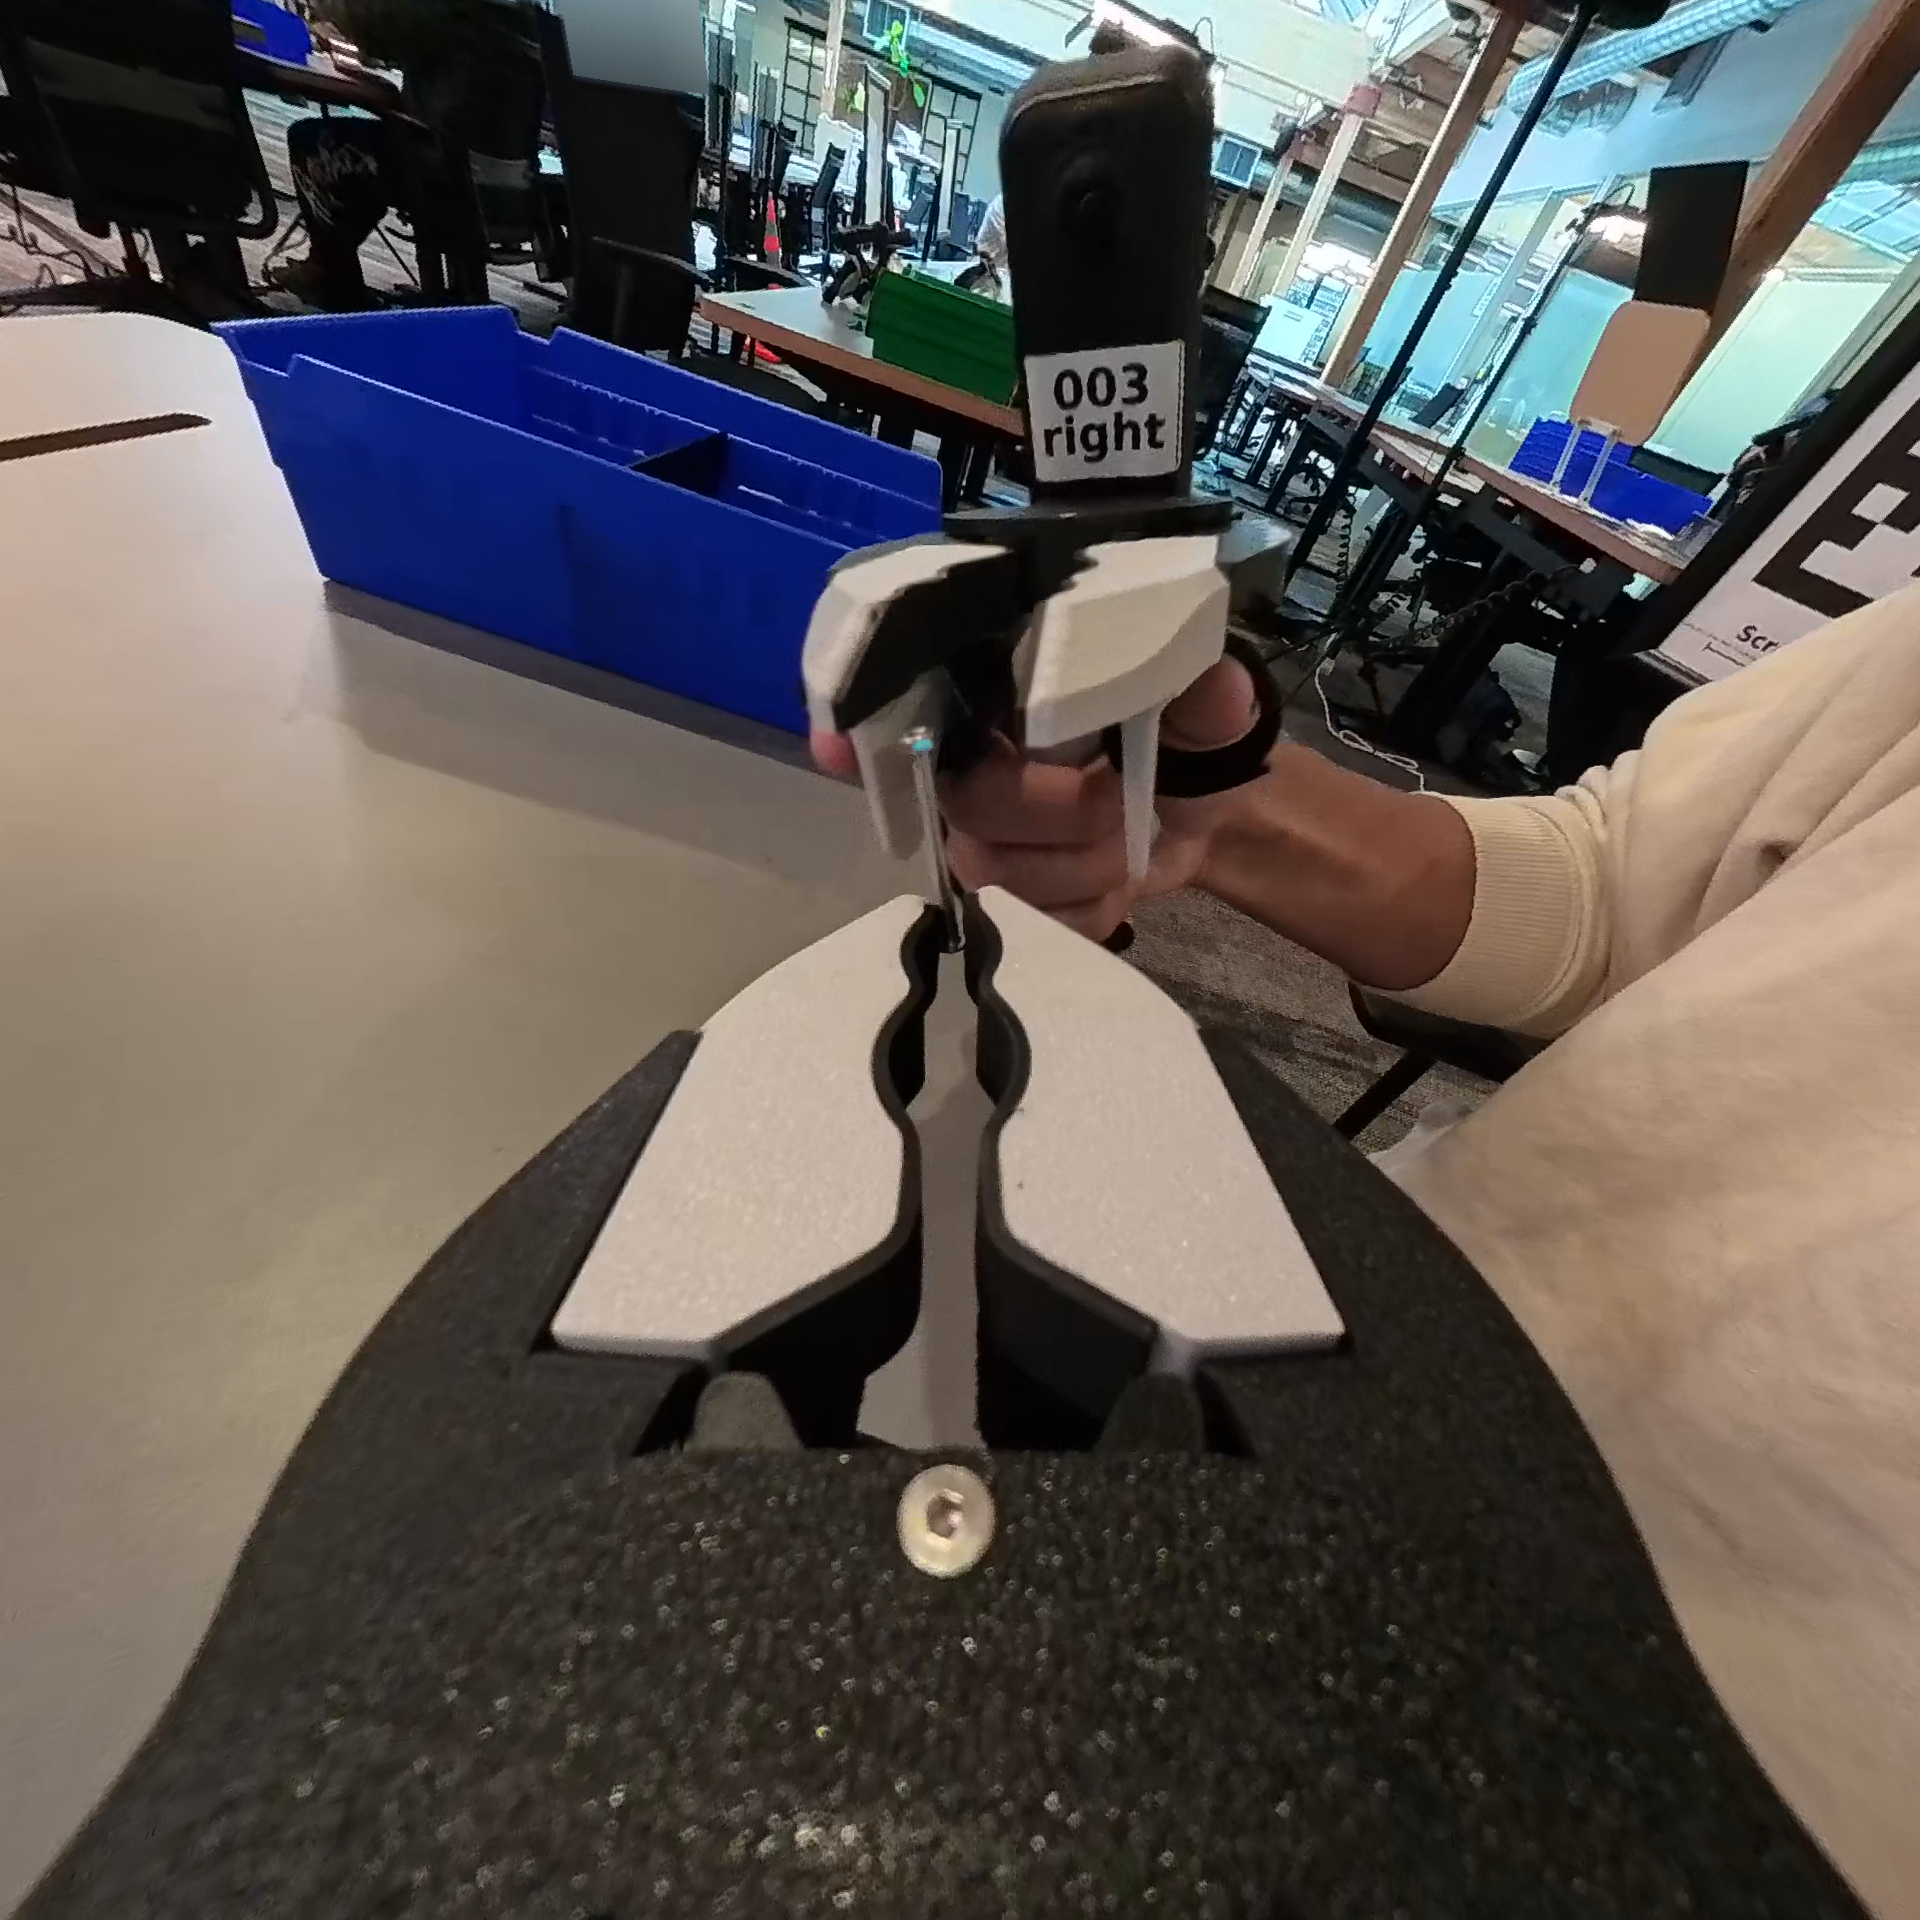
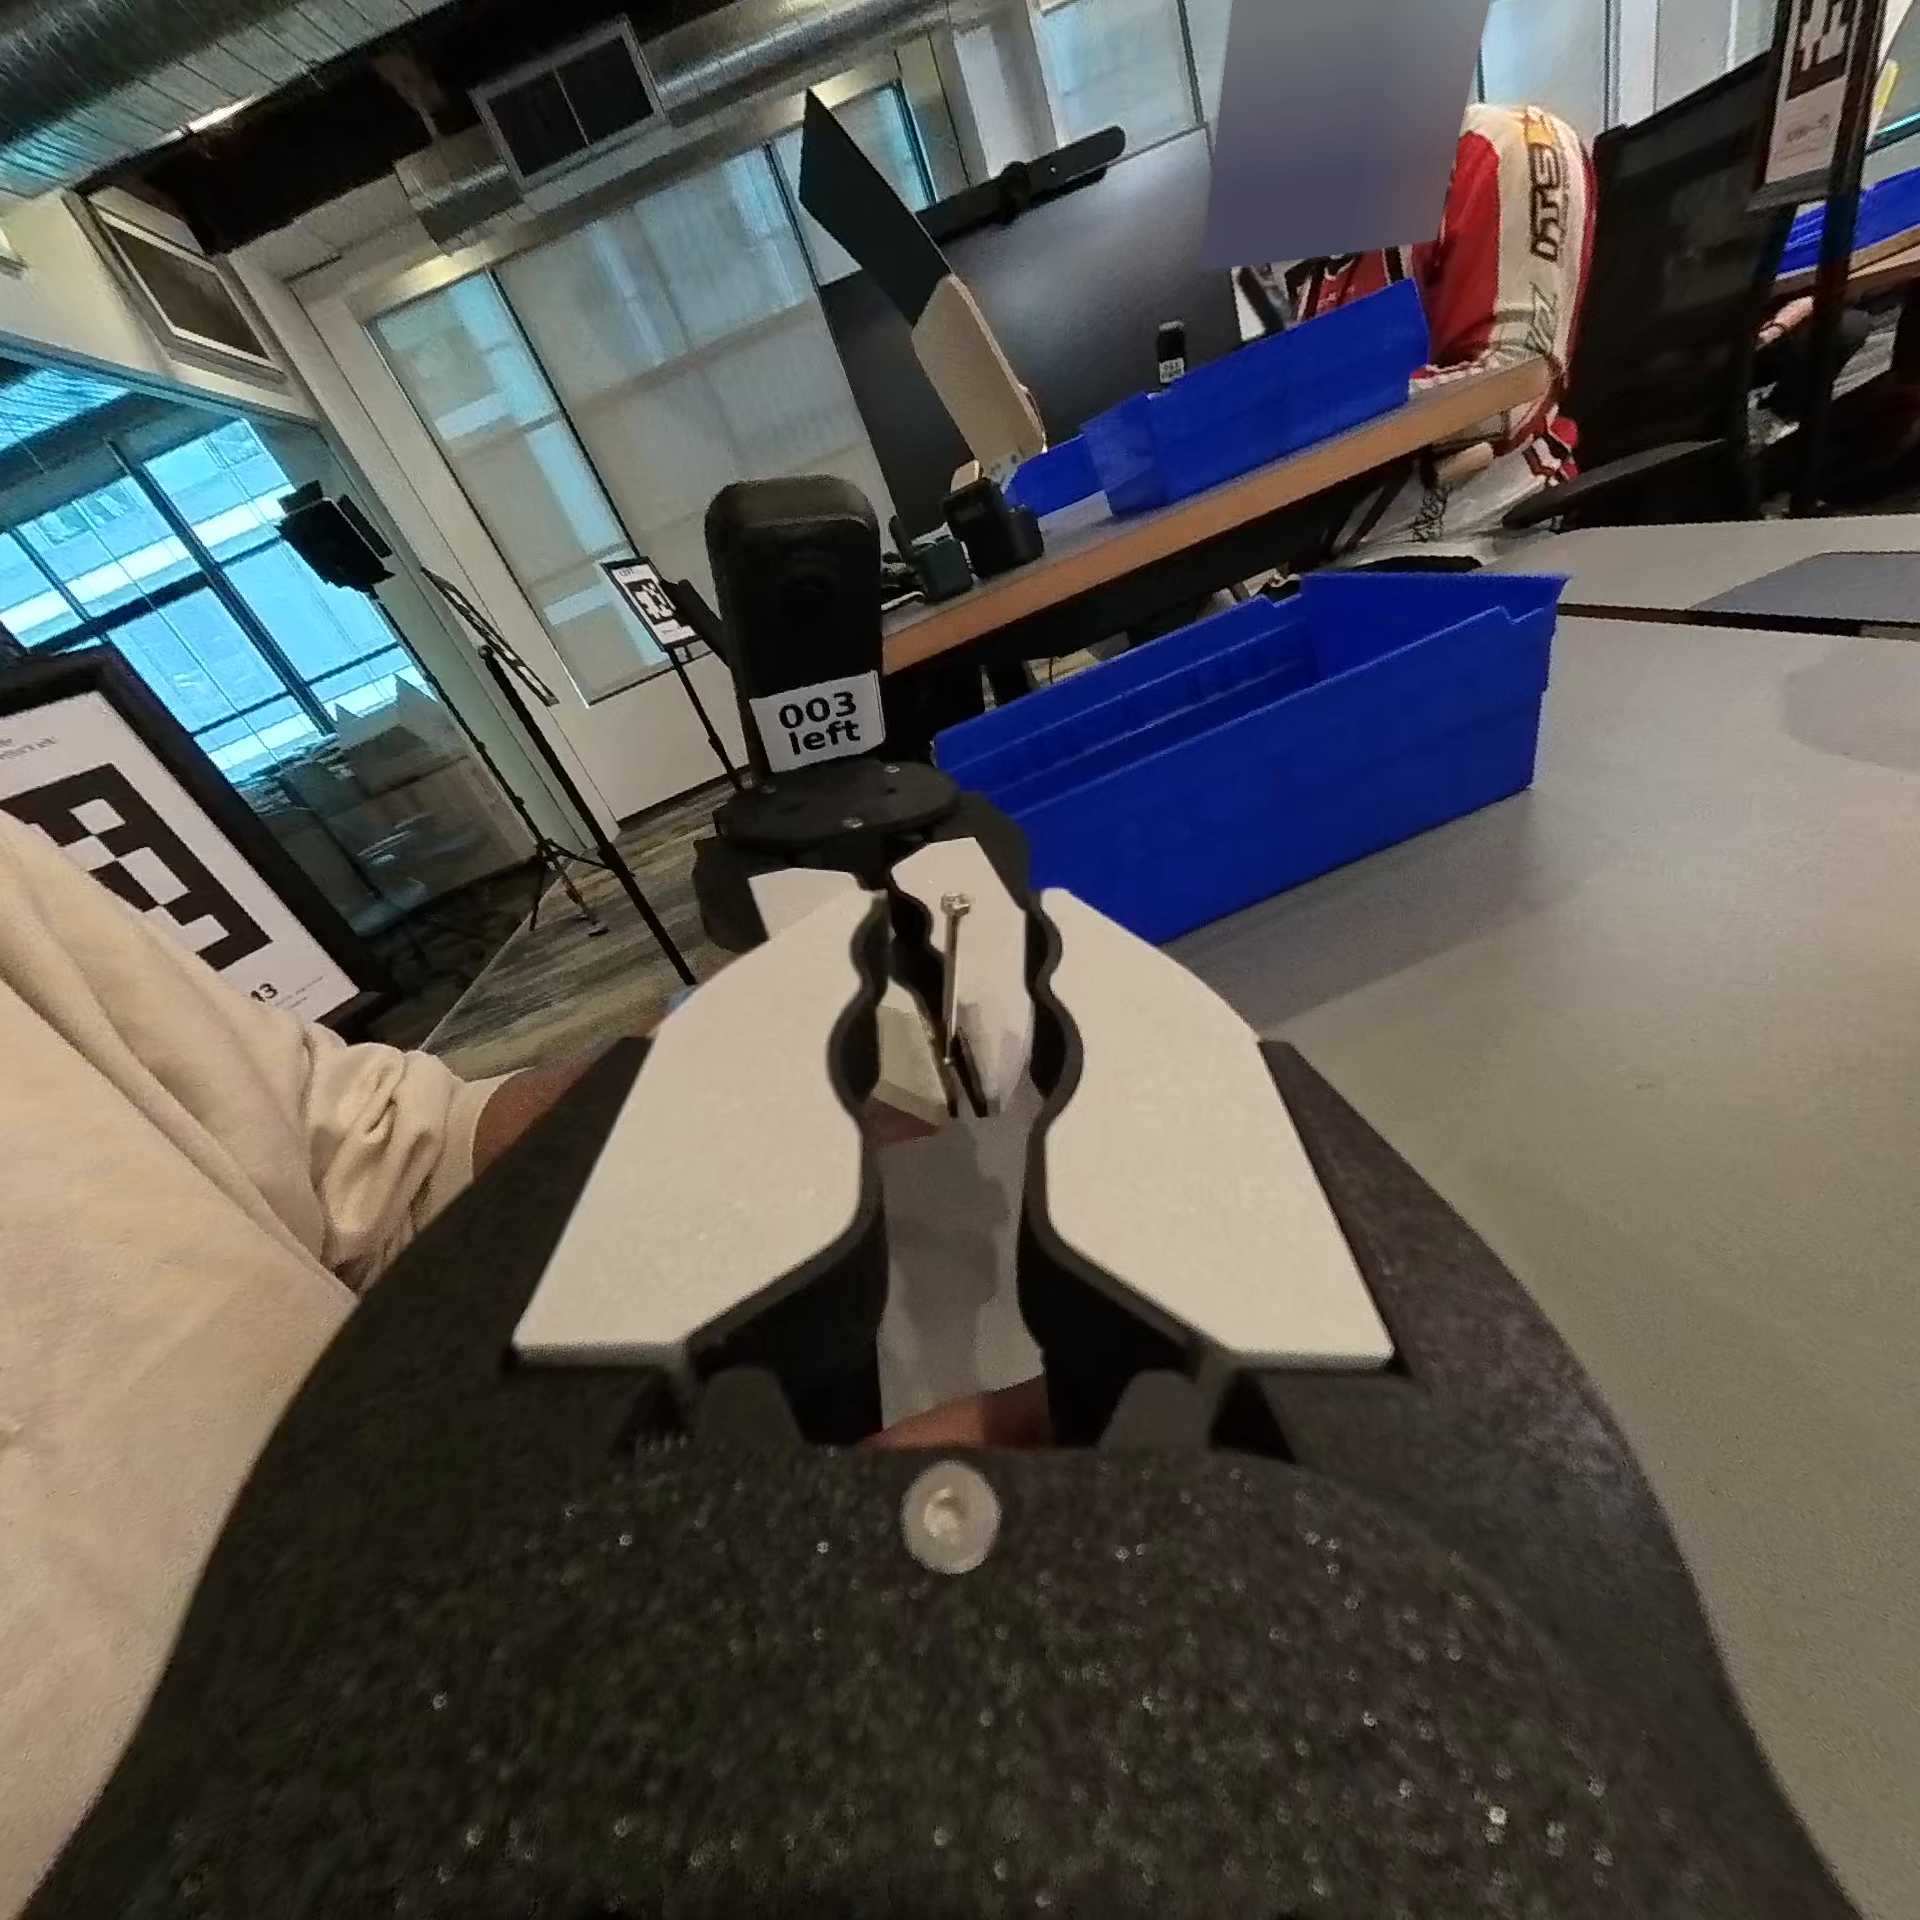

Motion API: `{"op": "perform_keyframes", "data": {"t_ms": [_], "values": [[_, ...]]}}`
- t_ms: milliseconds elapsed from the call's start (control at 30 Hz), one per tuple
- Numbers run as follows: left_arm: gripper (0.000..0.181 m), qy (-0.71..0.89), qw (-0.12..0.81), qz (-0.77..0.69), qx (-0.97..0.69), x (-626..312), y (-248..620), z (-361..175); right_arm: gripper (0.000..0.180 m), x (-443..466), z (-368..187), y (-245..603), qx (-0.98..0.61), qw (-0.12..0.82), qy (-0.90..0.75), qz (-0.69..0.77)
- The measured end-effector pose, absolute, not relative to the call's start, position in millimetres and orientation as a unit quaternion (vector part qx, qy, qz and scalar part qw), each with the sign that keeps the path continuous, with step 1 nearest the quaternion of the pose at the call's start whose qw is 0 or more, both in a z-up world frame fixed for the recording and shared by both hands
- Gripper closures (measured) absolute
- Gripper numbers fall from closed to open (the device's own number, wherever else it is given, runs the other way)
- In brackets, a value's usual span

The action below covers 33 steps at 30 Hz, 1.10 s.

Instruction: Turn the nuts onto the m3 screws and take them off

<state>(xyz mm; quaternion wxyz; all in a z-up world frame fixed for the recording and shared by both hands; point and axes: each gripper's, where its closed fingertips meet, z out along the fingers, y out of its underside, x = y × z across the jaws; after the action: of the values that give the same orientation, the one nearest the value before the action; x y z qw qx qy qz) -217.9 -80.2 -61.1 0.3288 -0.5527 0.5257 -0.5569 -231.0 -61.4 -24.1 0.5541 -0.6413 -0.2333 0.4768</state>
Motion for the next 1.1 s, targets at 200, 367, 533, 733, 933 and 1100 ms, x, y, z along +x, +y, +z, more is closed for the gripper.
{"op": "perform_keyframes", "data": {"t_ms": [200, 367, 533, 733, 933, 1100], "values": [[0.177, 0.533, 0.325, -0.557, -0.548, -216, -85, -61, 0.174, -239, -23, -65, -0.63, 0.553, -0.244, 0.488], [0.177, 0.534, 0.295, -0.6, -0.517, -218, -100, -52, 0.175, -238, -14, -80, -0.585, 0.533, -0.266, 0.55], [0.177, 0.546, 0.254, -0.639, -0.478, -223, -117, -43, 0.175, -231, -1, -88, -0.528, 0.508, -0.269, 0.625], [0.177, 0.527, 0.301, -0.584, -0.539, -218, -89, -55, 0.175, -216, -8, -63, -0.584, 0.543, -0.25, 0.55], [0.177, 0.377, 0.47, -0.347, -0.719, -239, 18, -92, 0.175, -169, -54, -11, -0.735, 0.623, -0.146, 0.222], [0.177, 0.231, 0.536, -0.224, -0.781, -274, 55, -115, 0.174, -129, -89, -5, -0.763, 0.644, -0.05, -0.003]]}}
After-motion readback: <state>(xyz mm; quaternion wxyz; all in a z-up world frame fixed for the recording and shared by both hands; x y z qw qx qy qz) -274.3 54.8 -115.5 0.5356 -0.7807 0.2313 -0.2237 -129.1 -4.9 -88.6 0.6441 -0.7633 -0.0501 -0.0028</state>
